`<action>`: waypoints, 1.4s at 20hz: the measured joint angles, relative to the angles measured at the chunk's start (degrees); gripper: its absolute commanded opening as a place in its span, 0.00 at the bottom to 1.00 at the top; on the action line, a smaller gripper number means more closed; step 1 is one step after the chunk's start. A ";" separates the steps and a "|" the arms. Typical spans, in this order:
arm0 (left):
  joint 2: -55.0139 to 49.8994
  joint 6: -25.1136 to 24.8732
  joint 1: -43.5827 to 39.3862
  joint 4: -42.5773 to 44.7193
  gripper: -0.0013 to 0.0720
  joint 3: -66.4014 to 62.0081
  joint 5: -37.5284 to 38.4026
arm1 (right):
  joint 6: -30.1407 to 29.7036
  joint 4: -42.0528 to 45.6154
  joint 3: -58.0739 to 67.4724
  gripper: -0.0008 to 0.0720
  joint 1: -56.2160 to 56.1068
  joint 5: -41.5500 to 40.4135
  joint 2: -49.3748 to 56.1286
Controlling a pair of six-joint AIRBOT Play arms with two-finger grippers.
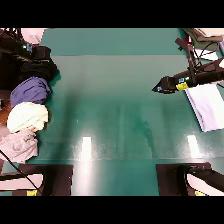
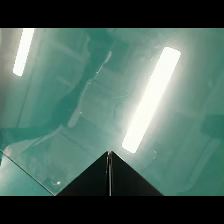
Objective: Fold the shirts.
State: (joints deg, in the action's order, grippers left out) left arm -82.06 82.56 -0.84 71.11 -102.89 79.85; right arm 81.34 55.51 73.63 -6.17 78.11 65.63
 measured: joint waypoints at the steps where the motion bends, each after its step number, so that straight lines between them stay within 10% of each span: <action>1: 0.00 0.00 0.00 -0.02 0.05 0.00 0.00 | 0.00 -0.02 0.00 0.04 0.00 -0.13 0.00; 14: 0.00 0.00 0.00 -0.02 0.05 0.00 -0.22 | 0.00 -0.02 0.00 0.04 0.00 -0.37 0.00; 15: 0.00 -0.02 0.00 -0.02 0.08 0.00 -0.79 | 0.00 -0.02 0.00 0.04 0.00 -0.37 0.00; 17: 0.00 -0.13 -0.02 0.52 0.86 0.00 -3.41 | 0.00 -0.02 0.00 0.04 0.00 -0.37 0.00; 28: -14.67 4.83 4.96 19.71 0.85 0.00 -20.76 | 0.00 -0.04 0.00 0.04 -0.15 2.34 0.00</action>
State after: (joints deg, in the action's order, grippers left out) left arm -96.73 87.39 4.12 90.83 -102.89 59.09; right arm 81.34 55.46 73.63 -6.33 80.44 65.63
